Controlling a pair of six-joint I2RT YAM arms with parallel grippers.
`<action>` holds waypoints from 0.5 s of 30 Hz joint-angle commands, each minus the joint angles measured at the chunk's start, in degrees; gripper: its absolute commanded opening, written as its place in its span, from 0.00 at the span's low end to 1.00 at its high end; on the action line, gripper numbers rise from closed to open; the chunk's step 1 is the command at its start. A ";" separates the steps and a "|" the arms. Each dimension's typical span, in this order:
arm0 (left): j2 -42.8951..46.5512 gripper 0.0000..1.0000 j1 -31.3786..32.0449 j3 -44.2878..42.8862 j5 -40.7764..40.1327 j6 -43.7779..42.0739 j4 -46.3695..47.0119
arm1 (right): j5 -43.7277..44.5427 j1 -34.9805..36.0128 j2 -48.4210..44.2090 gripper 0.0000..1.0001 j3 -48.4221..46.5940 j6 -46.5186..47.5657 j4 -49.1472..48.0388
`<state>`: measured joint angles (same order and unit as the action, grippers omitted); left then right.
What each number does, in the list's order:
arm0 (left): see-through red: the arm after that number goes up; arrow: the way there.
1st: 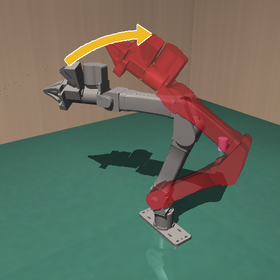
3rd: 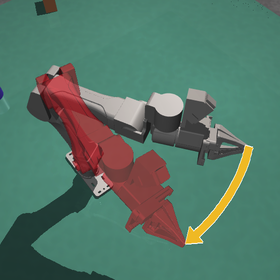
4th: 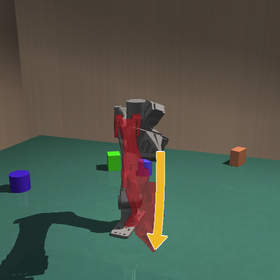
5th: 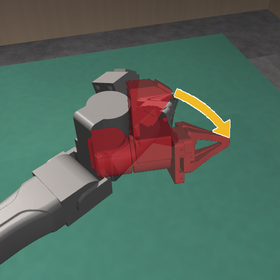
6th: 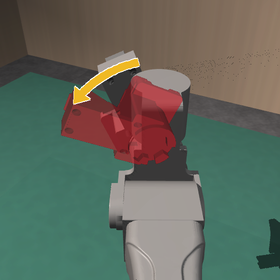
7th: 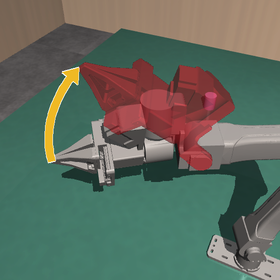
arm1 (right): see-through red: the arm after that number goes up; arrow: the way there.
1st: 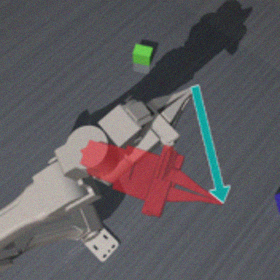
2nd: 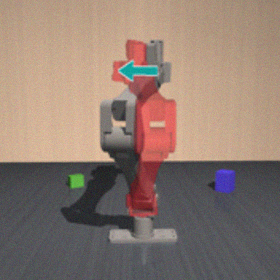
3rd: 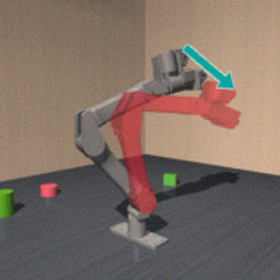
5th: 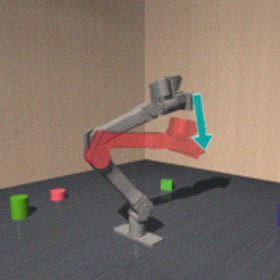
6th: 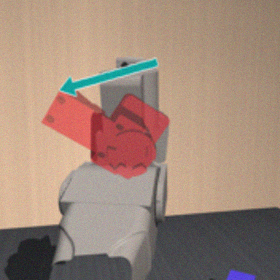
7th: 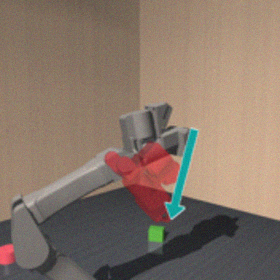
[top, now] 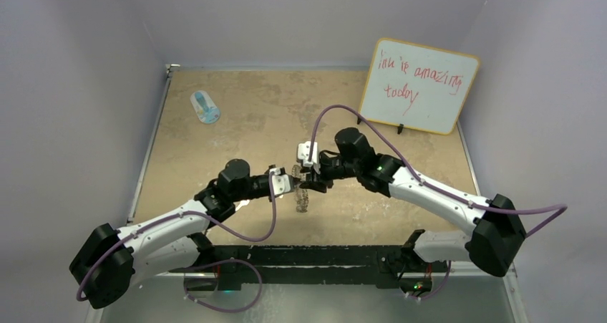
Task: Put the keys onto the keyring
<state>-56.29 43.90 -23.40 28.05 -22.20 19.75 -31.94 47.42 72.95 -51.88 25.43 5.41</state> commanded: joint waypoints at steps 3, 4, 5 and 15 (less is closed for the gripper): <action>2.72 0.00 0.13 3.50 -0.59 4.62 10.36 | 1.70 -0.06 -9.50 0.68 6.63 -7.76 -16.47; 3.13 0.00 0.13 4.38 -0.97 5.55 11.81 | 1.38 -0.31 -10.40 0.70 7.77 -8.86 -17.99; 3.65 0.00 0.13 5.24 -1.41 6.42 13.46 | 1.01 -0.65 -10.91 0.70 8.58 -9.70 -18.90; 7.51 0.00 0.13 9.60 -1.68 8.33 20.25 | -6.66 -2.68 -9.38 0.45 10.34 -7.94 -15.47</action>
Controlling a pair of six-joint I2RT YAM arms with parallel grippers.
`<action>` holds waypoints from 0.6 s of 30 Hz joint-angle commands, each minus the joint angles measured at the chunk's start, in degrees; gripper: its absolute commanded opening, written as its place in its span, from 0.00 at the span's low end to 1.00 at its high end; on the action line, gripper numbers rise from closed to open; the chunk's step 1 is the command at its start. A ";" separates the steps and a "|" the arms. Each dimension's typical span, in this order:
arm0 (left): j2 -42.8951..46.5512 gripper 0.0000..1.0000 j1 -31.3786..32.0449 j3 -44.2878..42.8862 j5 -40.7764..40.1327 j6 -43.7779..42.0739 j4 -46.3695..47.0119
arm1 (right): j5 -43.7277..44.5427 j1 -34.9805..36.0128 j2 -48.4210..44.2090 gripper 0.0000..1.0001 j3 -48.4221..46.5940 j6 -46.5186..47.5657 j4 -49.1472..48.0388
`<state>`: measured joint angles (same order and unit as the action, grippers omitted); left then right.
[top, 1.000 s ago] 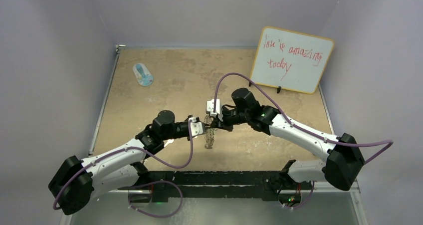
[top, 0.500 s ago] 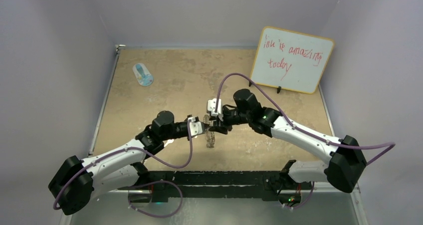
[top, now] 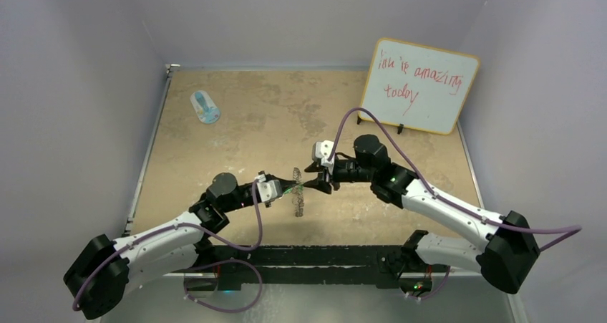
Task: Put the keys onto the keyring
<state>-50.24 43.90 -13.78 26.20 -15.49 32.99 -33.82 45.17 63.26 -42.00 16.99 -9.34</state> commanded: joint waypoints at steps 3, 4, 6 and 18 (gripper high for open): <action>1.25 0.00 0.16 -0.06 0.32 1.73 7.00 | -5.81 -0.37 1.39 0.44 0.43 1.59 -0.25; 1.20 0.00 0.14 -0.10 0.34 1.74 7.00 | -5.96 -0.42 1.88 0.44 0.23 2.12 0.03; 1.03 0.00 0.13 -0.19 0.43 1.70 6.92 | -5.80 -0.40 2.76 0.42 0.04 2.59 0.37; 1.21 0.00 0.13 -0.72 0.53 0.94 5.42 | -1.85 -0.41 6.92 0.21 -1.22 3.31 1.25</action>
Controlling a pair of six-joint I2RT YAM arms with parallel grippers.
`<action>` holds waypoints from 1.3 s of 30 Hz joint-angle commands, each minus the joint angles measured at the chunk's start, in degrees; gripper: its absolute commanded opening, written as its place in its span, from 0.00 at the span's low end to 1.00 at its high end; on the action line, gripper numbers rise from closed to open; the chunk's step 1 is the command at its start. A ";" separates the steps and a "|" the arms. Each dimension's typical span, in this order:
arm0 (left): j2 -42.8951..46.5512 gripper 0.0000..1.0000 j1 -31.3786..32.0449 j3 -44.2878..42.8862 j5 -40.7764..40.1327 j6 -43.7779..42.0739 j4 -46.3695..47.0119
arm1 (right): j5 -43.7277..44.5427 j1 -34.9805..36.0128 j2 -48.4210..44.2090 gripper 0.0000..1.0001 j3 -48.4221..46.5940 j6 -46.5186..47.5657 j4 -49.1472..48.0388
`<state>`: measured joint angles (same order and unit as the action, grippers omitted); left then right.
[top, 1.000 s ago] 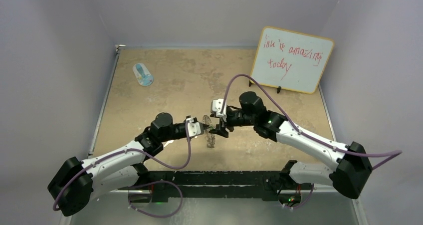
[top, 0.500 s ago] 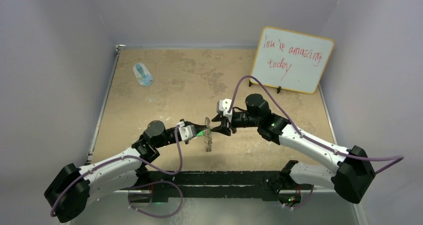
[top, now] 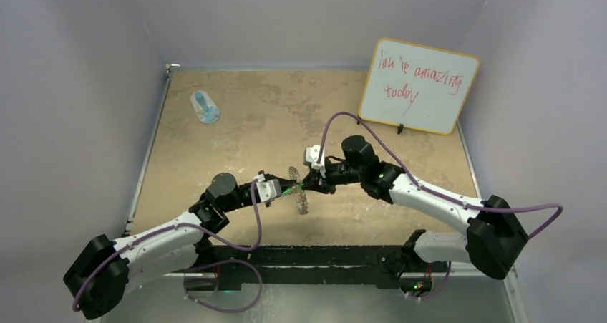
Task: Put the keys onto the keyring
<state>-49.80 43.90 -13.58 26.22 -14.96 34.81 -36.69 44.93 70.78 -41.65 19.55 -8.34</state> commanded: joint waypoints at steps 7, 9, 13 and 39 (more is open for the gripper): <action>0.56 0.00 0.18 -0.92 0.59 0.23 3.60 | 2.32 -0.17 -0.51 0.00 -0.66 0.47 -0.32; 0.54 0.00 0.13 -0.99 0.59 0.23 3.69 | 2.74 -0.20 0.18 0.00 -0.67 0.67 -0.09; 0.77 0.00 0.13 -0.92 0.82 0.23 3.93 | 2.85 -0.19 2.36 0.00 -1.77 2.17 1.34; 1.62 0.00 0.14 -0.66 0.88 0.38 3.73 | -2.08 -0.19 -3.07 0.41 4.39 0.58 -14.58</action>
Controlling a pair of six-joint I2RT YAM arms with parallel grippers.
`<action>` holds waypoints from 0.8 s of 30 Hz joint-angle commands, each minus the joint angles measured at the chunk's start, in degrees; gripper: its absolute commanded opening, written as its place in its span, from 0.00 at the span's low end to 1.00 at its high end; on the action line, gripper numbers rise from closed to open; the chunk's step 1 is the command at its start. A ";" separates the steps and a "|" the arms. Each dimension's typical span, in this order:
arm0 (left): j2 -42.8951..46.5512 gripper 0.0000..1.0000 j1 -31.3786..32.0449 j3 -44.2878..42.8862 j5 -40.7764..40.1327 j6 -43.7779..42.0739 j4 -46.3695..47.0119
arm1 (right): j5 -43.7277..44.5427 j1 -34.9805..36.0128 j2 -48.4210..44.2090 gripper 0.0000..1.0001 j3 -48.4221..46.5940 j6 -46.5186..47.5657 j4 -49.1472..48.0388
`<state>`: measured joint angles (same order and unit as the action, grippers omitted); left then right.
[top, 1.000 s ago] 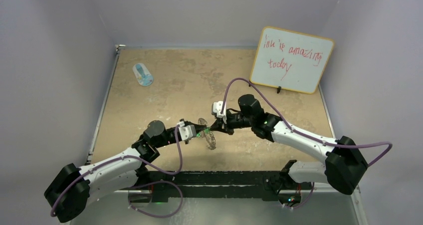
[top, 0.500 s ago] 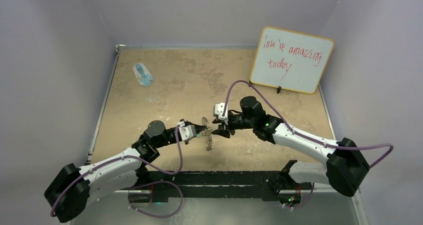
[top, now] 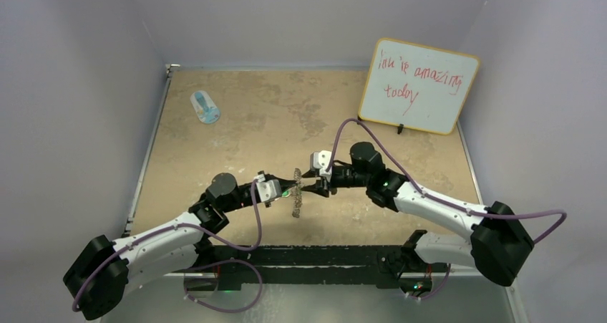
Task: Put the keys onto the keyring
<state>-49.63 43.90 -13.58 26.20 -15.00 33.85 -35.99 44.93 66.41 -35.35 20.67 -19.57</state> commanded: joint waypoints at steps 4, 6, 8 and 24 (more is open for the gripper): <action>1.77 0.00 0.15 -0.49 0.79 0.50 4.48 | -3.95 -0.19 2.42 0.39 -2.25 -0.84 -5.16; 1.89 0.00 0.14 -0.47 0.82 0.51 4.34 | -4.70 -0.19 2.93 0.36 -2.33 -0.96 -6.14; 1.94 0.00 0.13 -0.48 0.84 0.55 4.30 | -5.38 -0.20 3.61 0.32 -2.58 -1.24 -6.68; 2.14 0.14 0.13 -1.56 -0.22 -1.40 1.25 | 2.28 -0.19 3.85 0.00 -7.25 1.20 5.98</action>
<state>-48.62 43.90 -13.58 25.54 -15.27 33.71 -39.11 44.97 71.64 -38.30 20.34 -20.03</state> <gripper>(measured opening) 0.071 0.012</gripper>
